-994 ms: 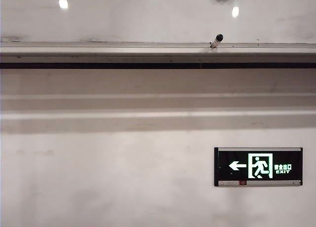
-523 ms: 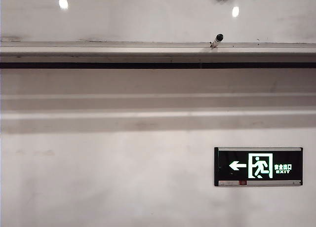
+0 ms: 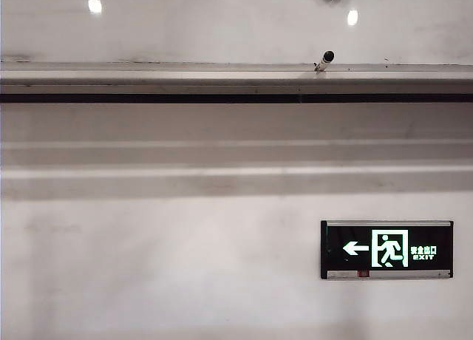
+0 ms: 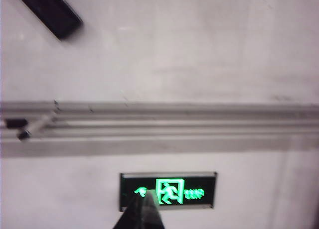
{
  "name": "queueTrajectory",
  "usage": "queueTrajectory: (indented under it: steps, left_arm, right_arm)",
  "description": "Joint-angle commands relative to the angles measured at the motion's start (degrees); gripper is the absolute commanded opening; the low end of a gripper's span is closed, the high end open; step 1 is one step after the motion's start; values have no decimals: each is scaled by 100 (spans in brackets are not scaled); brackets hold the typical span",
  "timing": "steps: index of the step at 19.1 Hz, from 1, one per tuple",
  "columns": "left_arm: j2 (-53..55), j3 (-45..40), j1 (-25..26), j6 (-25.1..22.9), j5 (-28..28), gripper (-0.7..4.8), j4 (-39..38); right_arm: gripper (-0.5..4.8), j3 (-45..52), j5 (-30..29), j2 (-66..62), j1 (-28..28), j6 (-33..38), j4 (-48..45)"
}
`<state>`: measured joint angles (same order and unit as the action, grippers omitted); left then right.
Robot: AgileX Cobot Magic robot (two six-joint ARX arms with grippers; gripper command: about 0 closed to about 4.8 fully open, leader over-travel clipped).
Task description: Take a marker from the whiteboard tray, write "Hi!" on the whiteboard, and then put the marker back vertically into the whiteboard tray.
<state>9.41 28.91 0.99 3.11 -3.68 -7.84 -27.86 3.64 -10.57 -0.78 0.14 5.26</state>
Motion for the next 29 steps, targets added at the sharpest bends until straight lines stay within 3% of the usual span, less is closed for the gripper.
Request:
queueTrajectory:
  steps: [1,6,10,16,18,20,21,23,26,29]
  left_arm:
    - [728,839,-2,13,11,-6,-44]
    - [2094,2157,-4,-9,964,-6,-46]
    - [2863,2715,-22,50,1679,-6,-48]
    - [3401,3163,-629,35,1742,-6,-68]
    - [3530,3237,-898,33,1635,-6,-68]
    - [3567,3237,-1091,33,1502,-6,-33]
    - [3567,3237,-1123,31,1484,-6,-15]
    - [3567,3239,-1126,33,1488,-6,31]
    - [3567,3237,-1126,33,1488,-6,42]
    - [3567,3239,-1126,33,1493,-6,70]
  right_arm:
    - [-5,-603,-232,-686,-17,9,-127]
    - [-5,-1370,-1067,-1982,-122,13,-573]
    - [-5,-1438,-1088,-2684,-688,138,-1379]
    - [-5,-1453,407,-3777,-2337,133,-2111]
    - [-5,-1453,645,-4339,-2855,133,-2605]
    - [-5,-1453,1386,-4927,-3294,133,-3154]
    - [19,-1453,1478,-5182,-3364,127,-3390]
    - [317,-1456,1451,-5783,-3359,131,-4013]
    - [337,-1467,1801,-6450,-3357,129,-4743]
    - [337,-1845,2177,-6999,-3320,131,-4743]
